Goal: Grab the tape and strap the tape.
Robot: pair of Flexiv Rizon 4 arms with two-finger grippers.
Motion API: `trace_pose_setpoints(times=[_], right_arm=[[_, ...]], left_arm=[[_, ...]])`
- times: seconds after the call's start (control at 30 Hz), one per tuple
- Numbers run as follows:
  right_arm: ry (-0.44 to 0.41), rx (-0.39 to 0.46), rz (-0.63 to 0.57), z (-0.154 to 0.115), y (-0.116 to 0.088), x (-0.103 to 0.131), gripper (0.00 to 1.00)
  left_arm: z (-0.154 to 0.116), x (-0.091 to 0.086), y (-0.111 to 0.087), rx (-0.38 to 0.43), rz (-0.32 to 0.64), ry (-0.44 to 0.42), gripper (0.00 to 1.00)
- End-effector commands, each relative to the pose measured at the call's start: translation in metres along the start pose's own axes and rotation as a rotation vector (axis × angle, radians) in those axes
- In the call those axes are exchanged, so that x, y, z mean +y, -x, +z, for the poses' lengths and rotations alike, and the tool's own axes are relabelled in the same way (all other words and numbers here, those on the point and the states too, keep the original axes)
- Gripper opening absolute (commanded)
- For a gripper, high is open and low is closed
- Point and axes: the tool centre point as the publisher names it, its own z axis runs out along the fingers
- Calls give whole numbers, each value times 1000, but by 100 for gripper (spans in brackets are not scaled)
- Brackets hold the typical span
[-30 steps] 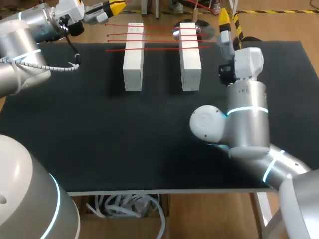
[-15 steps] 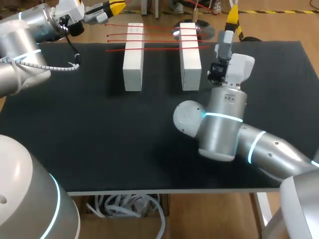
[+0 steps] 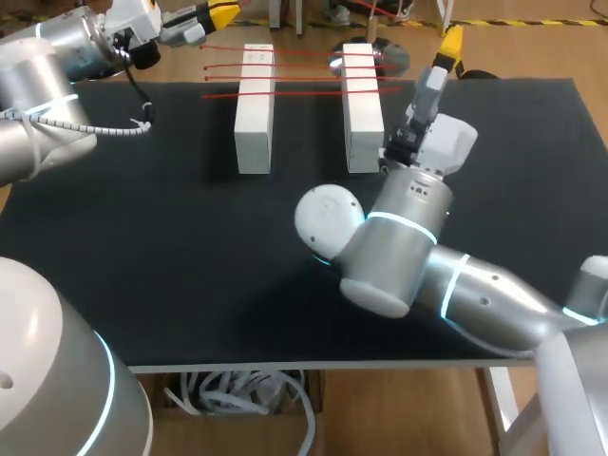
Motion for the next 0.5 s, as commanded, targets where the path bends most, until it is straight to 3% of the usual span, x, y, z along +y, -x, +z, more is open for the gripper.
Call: trace_pose_setpoints(times=[0.03,0.17,0.27,0.37,0.5], right_arm=[[75,-151,6,7,-13,-3,100],[3,-172,5,10,-11,-5,100],[-241,-147,-24,6,-8,-18,100],[-413,-119,-59,2,-6,-27,100],[-410,-115,-11,-5,0,-26,100]], left_arm=[[0,0,0,-2,1,-1,0],[0,0,0,-2,1,-1,0],[0,0,0,-2,1,-1,0],[0,0,0,-2,1,-1,0],[0,0,0,-2,1,-1,0]])
